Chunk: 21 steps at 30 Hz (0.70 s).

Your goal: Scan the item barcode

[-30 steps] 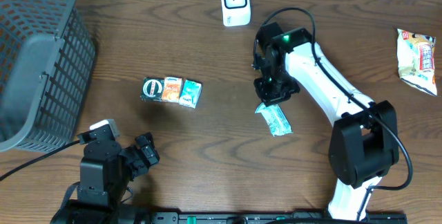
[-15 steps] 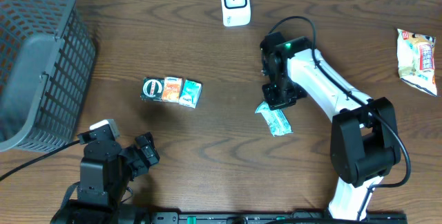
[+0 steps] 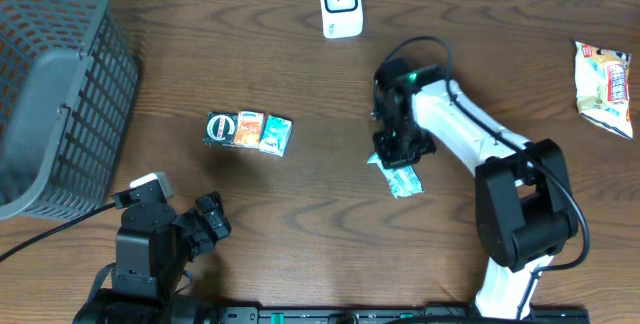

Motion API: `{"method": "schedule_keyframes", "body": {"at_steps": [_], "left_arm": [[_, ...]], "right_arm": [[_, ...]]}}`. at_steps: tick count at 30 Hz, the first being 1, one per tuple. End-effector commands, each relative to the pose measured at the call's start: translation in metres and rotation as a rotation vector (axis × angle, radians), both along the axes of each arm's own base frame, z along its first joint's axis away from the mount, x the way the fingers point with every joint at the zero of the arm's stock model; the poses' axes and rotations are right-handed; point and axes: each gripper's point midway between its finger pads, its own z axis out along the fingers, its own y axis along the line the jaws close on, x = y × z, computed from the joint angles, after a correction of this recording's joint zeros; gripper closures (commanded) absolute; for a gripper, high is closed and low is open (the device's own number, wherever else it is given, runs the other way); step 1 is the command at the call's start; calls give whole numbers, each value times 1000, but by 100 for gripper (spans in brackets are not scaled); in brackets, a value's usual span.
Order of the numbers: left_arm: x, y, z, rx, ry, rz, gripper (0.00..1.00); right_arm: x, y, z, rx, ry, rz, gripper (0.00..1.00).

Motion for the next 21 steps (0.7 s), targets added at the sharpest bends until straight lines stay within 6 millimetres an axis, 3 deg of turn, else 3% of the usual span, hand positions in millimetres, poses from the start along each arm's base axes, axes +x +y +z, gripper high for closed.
{"method": "schedule_keyframes", "body": {"at_steps": [1,7,14,21], "left_arm": [[0,1,2,2,-8,3,2],[0,1,2,2,-7,3,2],[0,1,2,2,-7,2,3],[0,1,2,2,-7,3,2]], "right_arm": [[-19,9,-14,21,42,-13,99],[-28,27,-32,52,29,-39,98],[-29,45,-33,52,-12,5,98],[-12,43,-1,27,-23,-7,99]]}}
